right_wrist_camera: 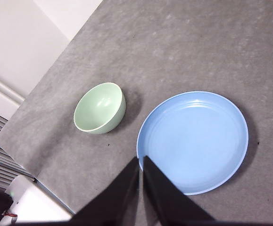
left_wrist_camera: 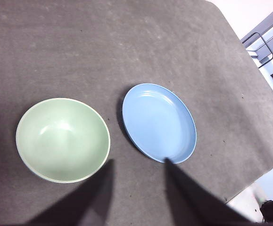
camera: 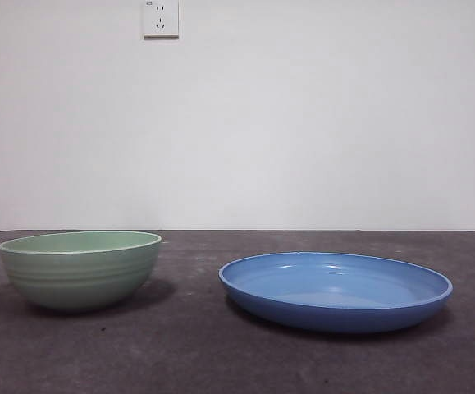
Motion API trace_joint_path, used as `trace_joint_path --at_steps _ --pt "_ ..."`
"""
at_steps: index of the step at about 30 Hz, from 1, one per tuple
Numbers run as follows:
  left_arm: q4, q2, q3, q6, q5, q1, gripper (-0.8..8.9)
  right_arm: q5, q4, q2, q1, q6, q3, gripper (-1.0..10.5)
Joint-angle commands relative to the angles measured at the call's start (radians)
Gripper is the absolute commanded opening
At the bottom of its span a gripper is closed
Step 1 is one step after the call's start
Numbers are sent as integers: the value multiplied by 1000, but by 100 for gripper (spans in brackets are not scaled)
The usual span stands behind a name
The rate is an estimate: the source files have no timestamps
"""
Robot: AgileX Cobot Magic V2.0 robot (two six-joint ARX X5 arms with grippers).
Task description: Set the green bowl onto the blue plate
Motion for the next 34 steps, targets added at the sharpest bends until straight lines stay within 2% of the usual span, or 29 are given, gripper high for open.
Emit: trace_joint_path --at_steps 1,5,8,11,20,24,34 --pt "8 6 21 23 5 -2 374 -3 6 5 4 -45 16 99" --pt "8 6 21 24 -8 -2 586 -3 6 5 4 -49 16 375" --pt "8 7 21 29 -33 -2 605 -2 6 5 4 -47 16 549" --pt "8 15 21 44 -47 -2 604 2 5 5 4 -47 16 634" --pt "9 131 21 54 -162 -2 593 6 5 5 4 -47 16 638" --pt "11 226 21 90 -209 -2 588 7 5 5 4 -47 16 638" --pt "63 527 21 101 -217 -7 584 7 6 5 3 -47 16 638"
